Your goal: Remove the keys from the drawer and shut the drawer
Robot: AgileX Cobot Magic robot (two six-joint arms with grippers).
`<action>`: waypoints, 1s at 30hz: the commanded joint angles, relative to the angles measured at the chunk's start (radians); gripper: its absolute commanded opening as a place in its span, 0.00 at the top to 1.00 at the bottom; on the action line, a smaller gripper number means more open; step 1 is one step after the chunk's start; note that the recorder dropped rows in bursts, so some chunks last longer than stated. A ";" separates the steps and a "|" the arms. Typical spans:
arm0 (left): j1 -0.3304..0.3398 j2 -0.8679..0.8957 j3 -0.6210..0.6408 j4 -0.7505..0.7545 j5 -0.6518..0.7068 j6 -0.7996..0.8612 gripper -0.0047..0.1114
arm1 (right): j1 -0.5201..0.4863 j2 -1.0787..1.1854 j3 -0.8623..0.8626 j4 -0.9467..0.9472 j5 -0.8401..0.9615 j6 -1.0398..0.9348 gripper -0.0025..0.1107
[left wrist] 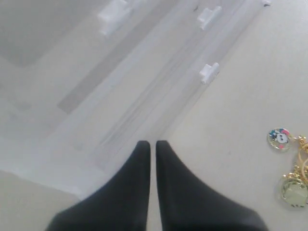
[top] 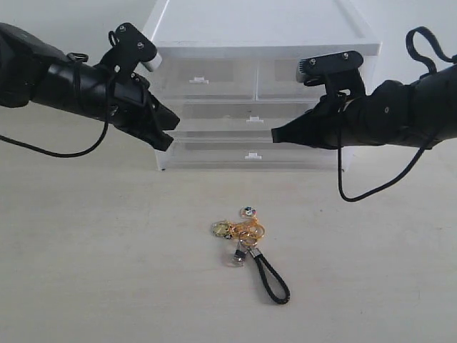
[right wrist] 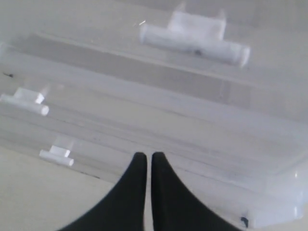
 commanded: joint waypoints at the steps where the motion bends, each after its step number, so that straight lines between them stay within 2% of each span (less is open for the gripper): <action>1: 0.000 -0.087 0.077 -0.037 -0.002 -0.005 0.92 | -0.007 -0.071 0.076 0.000 -0.041 0.000 0.98; 7: 0.000 -0.272 0.218 -0.192 0.040 0.017 0.92 | 0.019 -0.238 0.208 0.000 -0.037 0.042 0.98; 15: 0.000 -0.656 0.553 -0.613 0.238 0.265 0.92 | 0.196 -0.529 0.426 0.011 -0.143 0.070 0.98; 20: 0.000 -0.926 0.757 -0.613 0.297 0.264 0.92 | 0.300 -0.692 0.553 0.014 -0.174 0.085 0.98; 25: 0.000 -1.167 0.870 -0.613 0.371 0.184 0.92 | 0.353 -0.839 0.652 0.014 -0.174 0.156 0.98; 30: 0.000 -1.335 0.950 -0.613 0.372 0.135 0.92 | 0.394 -0.950 0.722 0.014 -0.170 0.168 0.98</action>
